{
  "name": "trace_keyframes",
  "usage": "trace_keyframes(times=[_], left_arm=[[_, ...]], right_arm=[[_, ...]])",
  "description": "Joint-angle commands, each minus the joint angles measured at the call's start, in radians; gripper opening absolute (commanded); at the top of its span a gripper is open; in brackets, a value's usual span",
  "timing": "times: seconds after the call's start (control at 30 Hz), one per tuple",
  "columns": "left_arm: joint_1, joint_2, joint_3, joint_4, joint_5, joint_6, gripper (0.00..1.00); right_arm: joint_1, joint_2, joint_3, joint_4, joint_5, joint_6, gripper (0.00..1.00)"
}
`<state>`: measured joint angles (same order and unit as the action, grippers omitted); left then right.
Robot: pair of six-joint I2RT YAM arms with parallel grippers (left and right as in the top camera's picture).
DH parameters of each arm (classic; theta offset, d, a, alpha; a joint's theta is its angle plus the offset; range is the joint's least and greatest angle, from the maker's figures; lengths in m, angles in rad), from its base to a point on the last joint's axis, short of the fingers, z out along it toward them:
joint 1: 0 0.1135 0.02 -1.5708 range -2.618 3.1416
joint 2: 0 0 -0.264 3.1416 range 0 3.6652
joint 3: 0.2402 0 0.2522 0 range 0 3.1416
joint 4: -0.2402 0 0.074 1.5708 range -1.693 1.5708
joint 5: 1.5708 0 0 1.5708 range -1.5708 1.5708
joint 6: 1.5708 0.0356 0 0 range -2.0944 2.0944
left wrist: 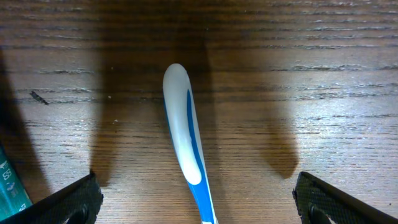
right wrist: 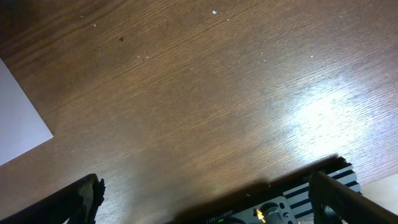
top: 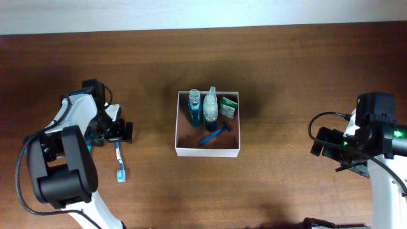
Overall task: Pack container
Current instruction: 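Open the left gripper, withdraw left and grasp the blue-white toothbrush, then carry the toothbrush right and lower it into the box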
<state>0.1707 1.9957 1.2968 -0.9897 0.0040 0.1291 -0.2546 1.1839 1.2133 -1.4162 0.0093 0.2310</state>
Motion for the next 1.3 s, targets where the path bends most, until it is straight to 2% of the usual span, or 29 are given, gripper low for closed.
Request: trace_keyframes(times=[0.0,0.07,0.1,0.17,0.2,0.23,0.27,0.33,0.4,0.47,0.77,0.97,1.07,1.17,1.27], left_arm=[[0.002,0.051,-0.021,0.001,0.029,-0.013,0.98],[0.002,0.054,-0.047,0.006,0.061,-0.013,0.95],[0.001,0.054,-0.056,0.007,0.068,-0.013,0.9],[0.002,0.054,-0.066,0.007,0.072,-0.013,0.64],[0.002,0.054,-0.068,0.006,0.072,-0.013,0.58],[0.001,0.054,-0.068,0.005,0.072,-0.013,0.4],[0.001,0.054,-0.068,0.005,0.073,-0.013,0.31],[0.002,0.054,-0.068,0.005,0.087,-0.013,0.22],[0.002,0.054,-0.068,0.005,0.087,-0.013,0.17],[0.001,0.054,-0.068,0.005,0.087,-0.013,0.01],[0.0,0.053,-0.052,0.002,0.087,-0.018,0.0],[-0.049,-0.033,0.085,-0.098,0.087,-0.031,0.0],[-0.128,-0.15,0.135,-0.108,0.087,-0.023,0.0],[-0.282,-0.322,0.145,-0.075,0.087,0.096,0.0],[-0.407,-0.414,0.145,-0.058,0.086,0.216,0.0]], right_arm=[[-0.008,0.001,-0.002,0.003,0.002,-0.011,0.99],[-0.008,0.001,-0.002,0.003,0.002,-0.011,0.99],[-0.008,0.001,-0.002,0.003,0.002,-0.011,0.99],[-0.008,0.001,-0.002,0.006,0.002,-0.011,0.99],[-0.008,0.001,-0.002,0.006,0.002,-0.011,0.99],[-0.008,0.001,-0.002,0.007,0.002,-0.011,0.99],[-0.008,0.001,-0.002,0.007,0.002,-0.011,0.98],[-0.008,0.001,-0.002,0.006,0.002,-0.011,0.98],[-0.008,0.001,-0.002,0.006,0.001,-0.011,0.99],[-0.008,0.001,-0.002,0.006,0.002,-0.011,0.98],[-0.008,0.001,-0.002,0.006,0.001,-0.011,0.98],[-0.008,0.001,-0.002,0.006,0.001,-0.011,0.98],[-0.008,0.001,-0.002,0.005,0.001,-0.011,0.98],[-0.008,0.001,-0.002,0.006,0.001,-0.01,0.99],[-0.008,0.001,-0.002,0.006,0.001,-0.01,0.99]])
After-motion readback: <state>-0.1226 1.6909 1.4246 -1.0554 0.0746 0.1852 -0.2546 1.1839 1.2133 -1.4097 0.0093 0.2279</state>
